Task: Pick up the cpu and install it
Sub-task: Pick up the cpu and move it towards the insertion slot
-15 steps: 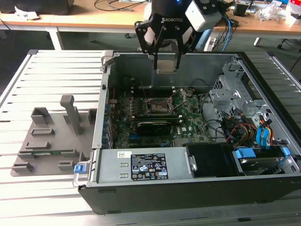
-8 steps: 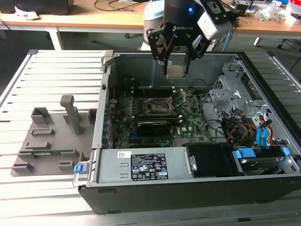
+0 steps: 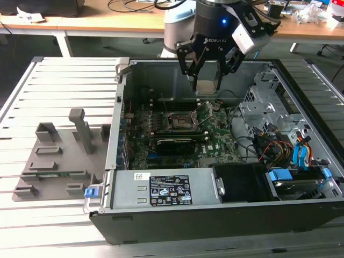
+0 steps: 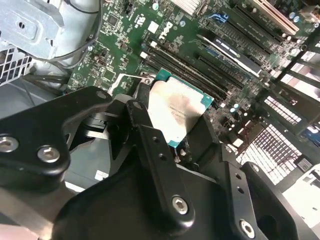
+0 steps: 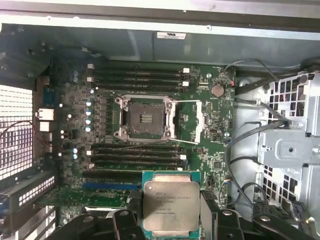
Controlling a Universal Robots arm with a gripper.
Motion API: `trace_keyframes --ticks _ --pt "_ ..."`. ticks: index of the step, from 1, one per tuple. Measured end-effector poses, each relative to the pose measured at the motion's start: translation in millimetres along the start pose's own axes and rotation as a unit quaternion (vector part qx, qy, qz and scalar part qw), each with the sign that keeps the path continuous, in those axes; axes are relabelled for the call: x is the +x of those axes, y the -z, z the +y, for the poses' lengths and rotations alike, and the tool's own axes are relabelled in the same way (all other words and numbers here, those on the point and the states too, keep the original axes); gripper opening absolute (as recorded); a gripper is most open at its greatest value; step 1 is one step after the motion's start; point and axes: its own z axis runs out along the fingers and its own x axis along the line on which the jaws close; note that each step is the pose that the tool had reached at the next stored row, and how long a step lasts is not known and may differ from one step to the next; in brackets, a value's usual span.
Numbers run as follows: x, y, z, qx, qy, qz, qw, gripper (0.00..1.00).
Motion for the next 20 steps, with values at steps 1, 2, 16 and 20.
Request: trace_keyframes --ticks 1,2,16,20 --pt "-0.1 -1.0 1.6 0.0003 0.000 0.0000 1.0000 0.55" --pt "-0.1 -3.0 5.6 0.0007 0.000 0.0000 1.0000 0.55" --pt "0.1 -33.6 25.0 0.0031 0.001 0.0001 1.0000 0.55" --pt "0.2 -37.9 25.2 0.0032 0.001 0.0001 1.0000 0.55"
